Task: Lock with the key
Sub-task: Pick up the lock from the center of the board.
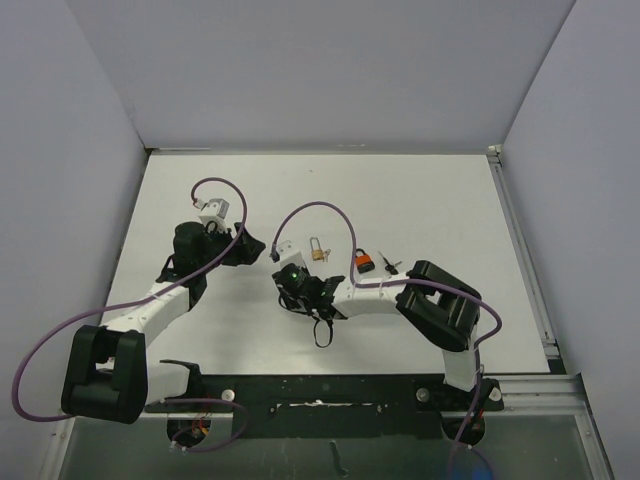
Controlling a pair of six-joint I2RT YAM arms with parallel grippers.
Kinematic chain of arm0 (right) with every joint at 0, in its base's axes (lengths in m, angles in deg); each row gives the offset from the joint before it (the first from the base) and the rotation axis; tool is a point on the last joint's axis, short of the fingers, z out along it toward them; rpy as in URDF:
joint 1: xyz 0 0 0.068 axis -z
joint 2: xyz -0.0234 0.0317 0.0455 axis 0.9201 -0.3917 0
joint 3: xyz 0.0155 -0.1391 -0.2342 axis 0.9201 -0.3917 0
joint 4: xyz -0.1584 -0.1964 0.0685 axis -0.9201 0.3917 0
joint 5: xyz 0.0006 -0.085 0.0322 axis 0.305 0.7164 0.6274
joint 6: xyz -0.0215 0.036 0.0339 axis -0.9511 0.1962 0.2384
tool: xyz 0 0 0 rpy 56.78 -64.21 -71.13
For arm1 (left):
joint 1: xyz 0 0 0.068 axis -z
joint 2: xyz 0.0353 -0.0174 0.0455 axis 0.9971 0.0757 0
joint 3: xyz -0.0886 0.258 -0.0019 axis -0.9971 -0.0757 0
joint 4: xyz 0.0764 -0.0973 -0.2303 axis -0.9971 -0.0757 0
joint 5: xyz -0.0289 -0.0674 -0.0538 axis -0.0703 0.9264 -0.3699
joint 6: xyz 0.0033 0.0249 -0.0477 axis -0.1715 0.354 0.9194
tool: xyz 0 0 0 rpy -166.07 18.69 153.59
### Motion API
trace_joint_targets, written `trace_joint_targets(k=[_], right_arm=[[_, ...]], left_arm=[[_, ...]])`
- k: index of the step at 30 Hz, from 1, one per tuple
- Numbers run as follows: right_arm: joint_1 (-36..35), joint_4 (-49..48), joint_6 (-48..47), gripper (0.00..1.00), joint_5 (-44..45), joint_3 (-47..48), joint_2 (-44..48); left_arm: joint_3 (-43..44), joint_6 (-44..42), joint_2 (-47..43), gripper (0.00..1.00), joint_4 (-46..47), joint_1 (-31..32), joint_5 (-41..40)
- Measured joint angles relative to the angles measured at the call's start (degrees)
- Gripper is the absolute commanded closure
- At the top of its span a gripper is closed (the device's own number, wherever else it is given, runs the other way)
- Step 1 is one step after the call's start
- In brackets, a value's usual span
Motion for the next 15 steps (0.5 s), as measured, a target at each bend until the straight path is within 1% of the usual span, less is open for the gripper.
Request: trace_joint_targets(k=[1,2,9,15], right_arm=[[0.24,0.0,0.02,0.97,-0.15,0.0,0.0],[0.42,0.0,0.04,1.0,-0.33,0.0,0.0],[1.01,0.17,-1.05,1.0,-1.77,0.0,0.24],[1.75,1.38,-6.84,1.0,-3.5,0.15,1.07]], left_arm=[[0.0,0.0,0.0,0.32,0.0,0.0,0.0],[0.0,0.0,0.0,0.32,0.0,0.0,0.0],[0.0,-0.02,0.0,0.32,-0.02,0.0,0.0],[0.04,-0.15,-0.28,0.32,-0.81,0.0,0.0]])
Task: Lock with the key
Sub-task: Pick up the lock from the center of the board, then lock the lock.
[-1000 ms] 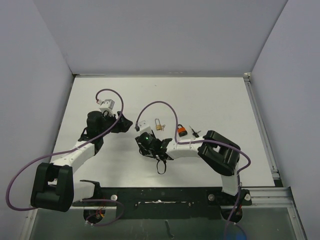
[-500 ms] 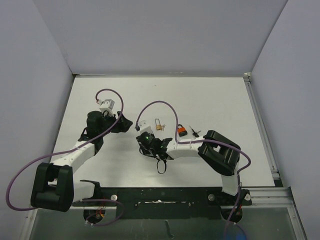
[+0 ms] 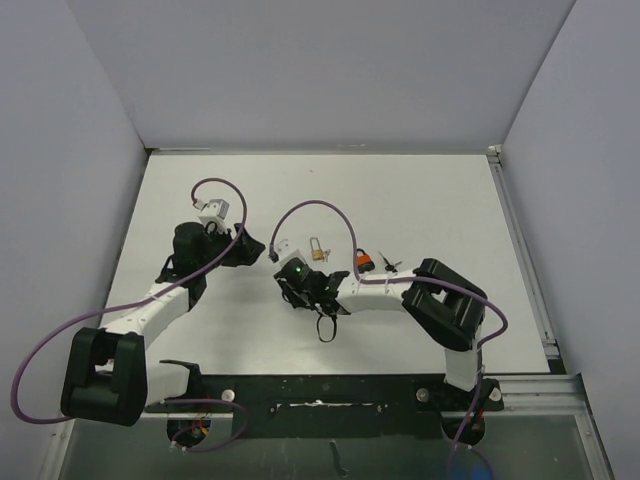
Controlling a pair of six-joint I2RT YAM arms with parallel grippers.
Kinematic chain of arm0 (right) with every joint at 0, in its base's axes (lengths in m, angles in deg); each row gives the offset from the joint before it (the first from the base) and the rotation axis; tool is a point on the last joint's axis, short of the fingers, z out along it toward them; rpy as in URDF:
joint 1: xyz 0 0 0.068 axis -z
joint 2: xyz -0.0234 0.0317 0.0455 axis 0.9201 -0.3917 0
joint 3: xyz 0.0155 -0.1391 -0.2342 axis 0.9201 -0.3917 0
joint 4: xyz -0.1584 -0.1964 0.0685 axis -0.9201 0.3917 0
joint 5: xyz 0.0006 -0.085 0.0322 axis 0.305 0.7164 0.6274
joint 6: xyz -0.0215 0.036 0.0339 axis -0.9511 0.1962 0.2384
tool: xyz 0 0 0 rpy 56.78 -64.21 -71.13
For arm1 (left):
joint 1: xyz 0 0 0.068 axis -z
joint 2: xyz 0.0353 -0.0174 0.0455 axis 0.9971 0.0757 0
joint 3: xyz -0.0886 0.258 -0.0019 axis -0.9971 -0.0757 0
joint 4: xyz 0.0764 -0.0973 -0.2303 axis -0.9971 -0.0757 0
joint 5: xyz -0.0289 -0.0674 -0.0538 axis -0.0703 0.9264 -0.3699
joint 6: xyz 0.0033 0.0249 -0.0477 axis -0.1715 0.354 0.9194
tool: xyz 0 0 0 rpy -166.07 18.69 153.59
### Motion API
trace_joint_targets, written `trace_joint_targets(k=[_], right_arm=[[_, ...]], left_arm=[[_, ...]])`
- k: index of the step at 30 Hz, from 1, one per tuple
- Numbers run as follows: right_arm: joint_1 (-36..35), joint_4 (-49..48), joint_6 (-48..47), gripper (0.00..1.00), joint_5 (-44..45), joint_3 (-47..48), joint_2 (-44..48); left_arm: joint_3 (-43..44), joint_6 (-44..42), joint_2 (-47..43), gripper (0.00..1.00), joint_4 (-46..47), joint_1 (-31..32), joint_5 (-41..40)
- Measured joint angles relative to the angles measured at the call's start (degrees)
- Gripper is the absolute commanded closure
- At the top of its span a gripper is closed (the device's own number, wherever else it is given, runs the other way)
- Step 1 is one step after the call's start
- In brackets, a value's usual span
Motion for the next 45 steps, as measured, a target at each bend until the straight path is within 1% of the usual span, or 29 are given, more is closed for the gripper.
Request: trace_joint_targets(k=[3,6,9,12,14,16,19,21,23,26,28,30,33,36,38,42,45], right_arm=[[1.18,1.36,-3.56,1.0,-1.01,-0.15,2.25],[3.1,-0.15,-6.21,1.0,-2.71,-2.14,7.85],[6.03,-3.85,-7.48,1.0,-4.94,-6.08,15.89],[10.38,-10.1,-8.09,1.0,-8.2,-11.96,24.96],[12.9,-13.27,-8.68,1.0,-9.75,-15.26,29.29],[14.97,-16.33,-9.11,1.0,-11.78,-18.69,32.94],[17.73,-20.2,-9.31,1.0,-16.28,-23.76,37.68],[20.09,-22.86,-8.72,1.0,-20.87,-26.82,40.5],[24.48,-27.06,-6.75,1.0,-27.45,-30.32,43.41],[30.95,-32.94,-2.93,1.0,-35.28,-33.9,46.38],[34.05,-36.7,-0.59,1.0,-39.8,-35.28,47.47],[35.36,-40.46,1.73,1.0,-44.57,-36.09,48.02],[35.5,-45.64,4.92,1.0,-51.74,-36.28,48.09],[35.5,-50.77,8.11,1.0,-57.57,-36.28,48.09],[35.5,-53.53,9.97,1.0,-60.41,-36.28,48.09],[35.5,-58.69,13.88,1.0,-64.85,-36.41,47.95],[35.5,-62.34,16.85,1.0,-67.43,-36.61,47.41]], left_arm=[[0.2,-0.11,-1.01,0.32,-1.2,-0.04,0.0],[0.57,-0.33,-2.49,0.32,-2.12,-0.09,0.04],[1.18,-0.57,-4.81,0.32,-3.13,-0.17,0.46],[1.73,-0.63,-6.95,0.32,-3.3,-0.26,1.33],[2.14,-0.66,-8.15,0.33,-3.19,-0.28,2.89],[2.38,-0.68,-8.92,0.33,-2.19,-0.31,5.53],[2.38,-0.44,-9.25,0.39,1.44,-0.31,11.63],[2.38,0.33,-9.2,0.41,5.09,-0.28,16.28],[2.38,1.6,-8.87,0.43,10.23,-0.09,21.53],[2.51,3.65,-7.56,0.43,17.05,1.11,28.39],[3.02,5.09,-6.23,0.43,20.83,3.13,32.63],[3.98,5.86,-5.14,0.41,23.26,5.81,35.87],[6.05,5.07,-4.48,0.37,23.76,9.92,38.64],[8.81,1.79,-4.48,0.37,21.27,13.7,38.84],[10.45,-0.44,-4.48,0.37,18.64,15.5,37.33],[11.65,-3.06,-4.5,0.37,14.56,16.22,32.22],[11.65,-3.58,-4.5,0.36,13.64,16.2,30.34]])
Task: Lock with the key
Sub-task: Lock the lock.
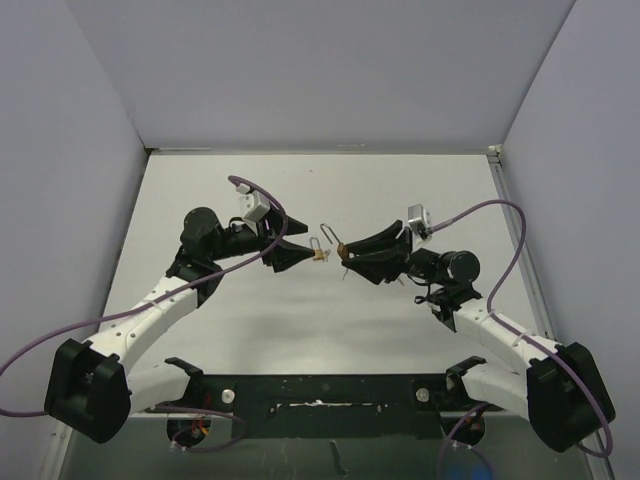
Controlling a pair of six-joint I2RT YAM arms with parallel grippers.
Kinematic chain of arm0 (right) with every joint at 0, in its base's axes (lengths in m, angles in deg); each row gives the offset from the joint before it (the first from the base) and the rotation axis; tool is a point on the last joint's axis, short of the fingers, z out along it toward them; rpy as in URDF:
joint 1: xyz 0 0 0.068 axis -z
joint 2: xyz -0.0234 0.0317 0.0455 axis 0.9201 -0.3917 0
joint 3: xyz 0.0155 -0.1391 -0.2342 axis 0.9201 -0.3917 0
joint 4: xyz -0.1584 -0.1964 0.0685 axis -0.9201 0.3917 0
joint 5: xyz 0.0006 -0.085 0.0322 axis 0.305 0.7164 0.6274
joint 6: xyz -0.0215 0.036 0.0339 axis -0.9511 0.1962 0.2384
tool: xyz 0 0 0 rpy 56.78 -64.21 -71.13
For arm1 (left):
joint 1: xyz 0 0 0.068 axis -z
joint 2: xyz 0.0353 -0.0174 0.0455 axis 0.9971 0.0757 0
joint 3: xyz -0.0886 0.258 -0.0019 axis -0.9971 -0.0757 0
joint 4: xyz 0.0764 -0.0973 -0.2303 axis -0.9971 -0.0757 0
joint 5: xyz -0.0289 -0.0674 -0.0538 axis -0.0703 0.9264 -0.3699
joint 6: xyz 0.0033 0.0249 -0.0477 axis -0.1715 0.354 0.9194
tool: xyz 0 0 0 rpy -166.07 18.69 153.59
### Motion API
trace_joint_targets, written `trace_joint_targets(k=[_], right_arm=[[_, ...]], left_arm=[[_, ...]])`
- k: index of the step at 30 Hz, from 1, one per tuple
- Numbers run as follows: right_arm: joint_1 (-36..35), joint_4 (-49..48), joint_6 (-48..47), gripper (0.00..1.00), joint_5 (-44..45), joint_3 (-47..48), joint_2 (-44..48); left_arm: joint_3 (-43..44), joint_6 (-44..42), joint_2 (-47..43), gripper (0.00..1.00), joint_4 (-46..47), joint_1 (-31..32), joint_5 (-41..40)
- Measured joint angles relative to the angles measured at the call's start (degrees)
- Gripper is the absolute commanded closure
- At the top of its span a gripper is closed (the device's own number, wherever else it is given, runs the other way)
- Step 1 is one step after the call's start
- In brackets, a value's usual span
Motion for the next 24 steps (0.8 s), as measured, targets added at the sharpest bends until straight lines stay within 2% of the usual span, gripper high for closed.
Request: trace_joint_targets(k=[7,17,22,24], right_arm=[[0.0,-6.43,5.55,1.0,-3.61,-0.17,-1.36],[-1.36,-7.26,6.05,1.0,-4.11,-0.63,-1.38],[-3.21,-6.82,5.4,1.0,-4.09,-0.63,-1.49],[-3.93,-6.1,4.7,1.0,-4.07,-0.63,-1.49]], left_arm=[[-0.04,1.31,0.02,0.37,5.35,0.02,0.26],[-0.04,8.5,1.4,0.39,18.97,0.02,7.76],[-0.04,10.6,2.93,0.44,21.53,0.02,8.96],[-0.04,11.26,3.15,0.55,21.97,0.02,9.16]])
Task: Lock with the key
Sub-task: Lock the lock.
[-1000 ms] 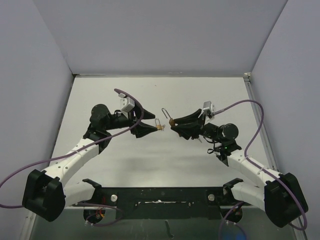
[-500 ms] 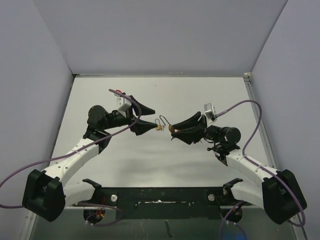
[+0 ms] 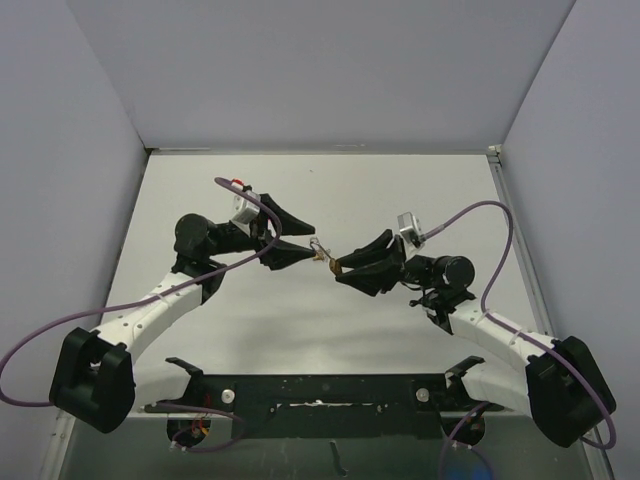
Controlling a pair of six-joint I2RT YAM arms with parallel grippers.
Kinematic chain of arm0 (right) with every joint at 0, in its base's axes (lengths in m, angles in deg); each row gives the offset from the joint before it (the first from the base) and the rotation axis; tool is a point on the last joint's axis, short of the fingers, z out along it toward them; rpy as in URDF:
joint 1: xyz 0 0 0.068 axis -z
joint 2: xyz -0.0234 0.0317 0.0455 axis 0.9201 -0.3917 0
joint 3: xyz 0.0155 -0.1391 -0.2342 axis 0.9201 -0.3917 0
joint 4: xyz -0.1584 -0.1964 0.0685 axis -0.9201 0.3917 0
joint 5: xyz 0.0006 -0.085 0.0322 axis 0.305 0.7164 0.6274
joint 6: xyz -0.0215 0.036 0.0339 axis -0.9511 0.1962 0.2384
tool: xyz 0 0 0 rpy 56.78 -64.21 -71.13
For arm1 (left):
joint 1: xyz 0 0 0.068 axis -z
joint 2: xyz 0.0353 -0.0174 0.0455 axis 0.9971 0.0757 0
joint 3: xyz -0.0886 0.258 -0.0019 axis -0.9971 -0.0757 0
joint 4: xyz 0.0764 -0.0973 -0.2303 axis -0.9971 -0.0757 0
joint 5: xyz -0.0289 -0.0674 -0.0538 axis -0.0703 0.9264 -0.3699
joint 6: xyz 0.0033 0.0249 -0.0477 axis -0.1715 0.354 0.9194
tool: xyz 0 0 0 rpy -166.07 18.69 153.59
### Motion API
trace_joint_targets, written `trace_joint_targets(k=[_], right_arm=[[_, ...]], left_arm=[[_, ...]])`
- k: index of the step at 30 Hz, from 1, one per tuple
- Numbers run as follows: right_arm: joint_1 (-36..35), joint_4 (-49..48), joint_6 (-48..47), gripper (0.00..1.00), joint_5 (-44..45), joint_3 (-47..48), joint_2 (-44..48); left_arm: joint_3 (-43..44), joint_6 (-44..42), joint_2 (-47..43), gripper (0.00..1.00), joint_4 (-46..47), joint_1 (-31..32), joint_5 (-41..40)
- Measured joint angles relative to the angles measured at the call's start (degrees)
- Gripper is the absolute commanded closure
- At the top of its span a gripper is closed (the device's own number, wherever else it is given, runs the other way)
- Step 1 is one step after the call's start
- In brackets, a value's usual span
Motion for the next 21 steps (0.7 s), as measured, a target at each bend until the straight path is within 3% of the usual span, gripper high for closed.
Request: trace_joint_targets(k=[3,14,18,21], right_arm=[[-1.05,1.14,-1.18,1.0,0.17,0.0,0.0],[-2.08,4.98,-4.94,1.0,2.58,0.0,0.09],[-2.1,6.14,-6.08,1.0,3.87,0.0,0.37],[-2.19,6.64,-6.8,1.0,4.92,0.0,1.14]], left_arm=[[0.02,0.66,-0.02,0.7,0.63,0.04,0.13],[0.0,1.14,-0.02,0.77,0.9,1.11,0.24],[0.0,1.07,-0.02,0.87,0.46,1.51,0.63],[0.0,0.66,-0.02,1.0,-0.2,1.62,0.76]])
